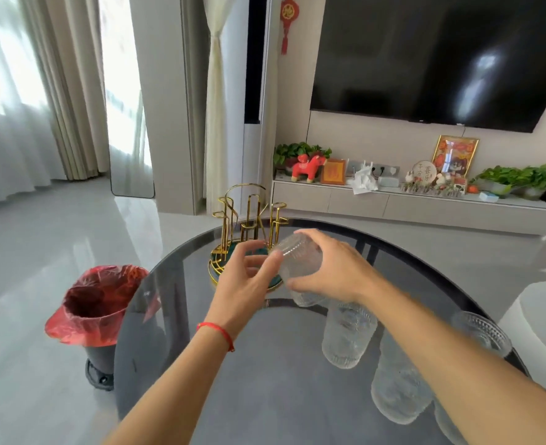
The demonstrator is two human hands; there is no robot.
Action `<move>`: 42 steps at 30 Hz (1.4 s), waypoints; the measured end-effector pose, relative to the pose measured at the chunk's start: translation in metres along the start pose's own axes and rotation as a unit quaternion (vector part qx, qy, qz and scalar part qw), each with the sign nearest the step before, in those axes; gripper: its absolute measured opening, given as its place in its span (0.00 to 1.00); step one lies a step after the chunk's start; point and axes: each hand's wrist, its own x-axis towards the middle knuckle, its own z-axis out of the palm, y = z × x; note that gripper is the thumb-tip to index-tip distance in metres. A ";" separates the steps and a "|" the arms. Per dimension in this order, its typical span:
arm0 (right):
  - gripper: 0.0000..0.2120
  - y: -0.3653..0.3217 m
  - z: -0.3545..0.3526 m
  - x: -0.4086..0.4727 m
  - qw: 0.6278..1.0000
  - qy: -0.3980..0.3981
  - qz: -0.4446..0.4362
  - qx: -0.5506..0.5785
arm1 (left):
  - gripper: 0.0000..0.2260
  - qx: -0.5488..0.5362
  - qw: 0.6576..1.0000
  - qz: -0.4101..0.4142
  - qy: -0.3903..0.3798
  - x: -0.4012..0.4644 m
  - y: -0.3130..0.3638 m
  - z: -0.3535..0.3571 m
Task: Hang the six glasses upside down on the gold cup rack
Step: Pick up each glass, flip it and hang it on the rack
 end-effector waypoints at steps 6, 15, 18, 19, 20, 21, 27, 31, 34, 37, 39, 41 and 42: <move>0.46 0.026 -0.028 0.074 0.978 0.151 0.105 0.093 | 0.20 0.384 0.922 0.028 -0.047 0.025 -0.044 -0.012; 0.23 0.013 -0.022 0.210 0.938 0.177 0.043 0.294 | 0.27 0.478 0.865 -0.015 -0.154 0.046 -0.078 -0.031; 0.33 0.008 -0.012 0.240 0.932 0.160 0.047 0.323 | 0.27 0.476 0.865 -0.011 -0.161 0.046 -0.082 -0.034; 0.35 0.009 -0.009 0.249 0.931 0.149 0.052 0.328 | 0.26 0.473 0.866 -0.012 -0.163 0.047 -0.082 -0.036; 0.37 0.011 -0.007 0.257 0.932 0.134 0.059 0.330 | 0.26 0.470 0.867 -0.013 -0.166 0.047 -0.083 -0.036; 0.38 0.013 -0.004 0.264 0.934 0.118 0.066 0.329 | 0.26 0.469 0.866 -0.014 -0.169 0.047 -0.083 -0.037; 0.44 0.021 0.016 0.281 0.945 0.026 0.056 0.321 | 0.25 0.456 0.872 -0.022 -0.176 0.050 -0.086 -0.041; 0.43 0.017 0.025 0.280 0.957 -0.058 0.034 0.284 | 0.25 0.450 0.874 -0.021 -0.182 0.051 -0.083 -0.042; 0.39 0.014 0.025 0.282 0.959 -0.119 0.019 0.255 | 0.25 0.450 0.872 -0.022 -0.192 0.051 -0.081 -0.043; 0.39 0.013 0.025 0.285 0.963 -0.146 0.014 0.226 | 0.24 0.450 0.873 -0.025 -0.188 0.051 -0.079 -0.042; 0.38 0.016 0.028 0.285 0.968 -0.160 0.010 0.193 | 0.23 0.452 0.872 -0.029 -0.188 0.051 -0.077 -0.042; 0.37 0.019 0.032 0.285 0.972 -0.172 0.007 0.162 | 0.24 0.449 0.872 -0.034 -0.191 0.051 -0.077 -0.042; 0.36 0.020 0.034 0.285 0.974 -0.170 0.005 0.151 | 0.24 0.446 0.873 -0.038 -0.195 0.051 -0.077 -0.042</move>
